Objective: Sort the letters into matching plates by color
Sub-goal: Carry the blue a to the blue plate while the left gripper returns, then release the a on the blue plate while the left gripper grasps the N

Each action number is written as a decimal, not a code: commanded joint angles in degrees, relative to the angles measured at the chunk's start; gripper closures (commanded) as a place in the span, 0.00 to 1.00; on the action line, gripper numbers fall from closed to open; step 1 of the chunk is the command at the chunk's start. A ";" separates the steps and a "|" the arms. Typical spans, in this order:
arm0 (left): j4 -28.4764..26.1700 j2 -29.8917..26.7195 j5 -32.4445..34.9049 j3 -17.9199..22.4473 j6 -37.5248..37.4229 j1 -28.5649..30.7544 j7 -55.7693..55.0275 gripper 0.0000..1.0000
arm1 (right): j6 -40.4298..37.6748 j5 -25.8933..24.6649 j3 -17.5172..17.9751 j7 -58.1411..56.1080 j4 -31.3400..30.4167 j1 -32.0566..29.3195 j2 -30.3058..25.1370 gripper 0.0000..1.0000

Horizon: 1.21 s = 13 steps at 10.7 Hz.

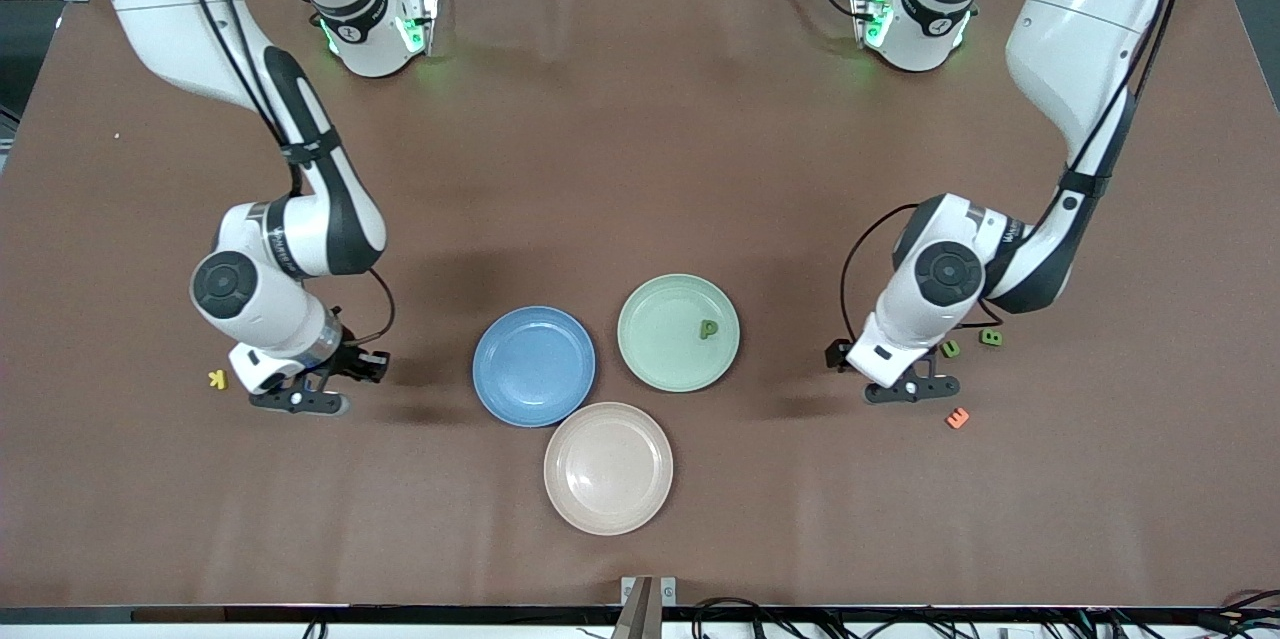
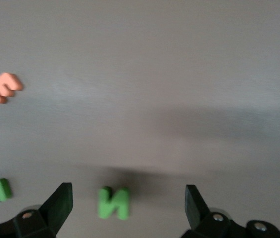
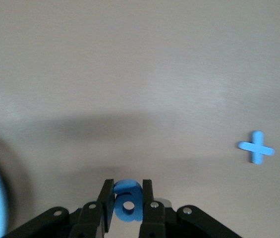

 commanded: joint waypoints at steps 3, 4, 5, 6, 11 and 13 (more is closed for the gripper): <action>-5.86 -0.37 -0.16 -9.20 1.64 11.41 2.06 0.00 | -0.70 -1.07 2.99 -1.08 6.68 6.25 3.17 0.83; -7.53 -0.45 -0.16 -9.66 3.74 12.04 1.18 0.00 | -0.52 -1.16 3.77 -0.99 8.43 7.48 4.40 0.83; -7.98 -0.28 -0.07 -9.58 4.81 11.70 0.38 0.00 | -0.43 -1.07 4.39 -0.90 10.19 8.28 5.72 0.83; -8.07 -0.19 0.45 -9.49 4.82 11.43 0.46 0.00 | -0.35 -1.07 4.66 -0.90 11.69 9.42 6.60 0.83; -7.28 1.74 2.48 -9.22 5.17 11.78 0.55 0.00 | -0.35 -1.16 6.42 -1.08 12.76 11.54 8.37 0.81; -7.02 2.62 2.57 -9.05 6.48 11.69 0.64 0.00 | -0.35 -1.16 6.42 -1.08 12.76 11.54 8.46 0.46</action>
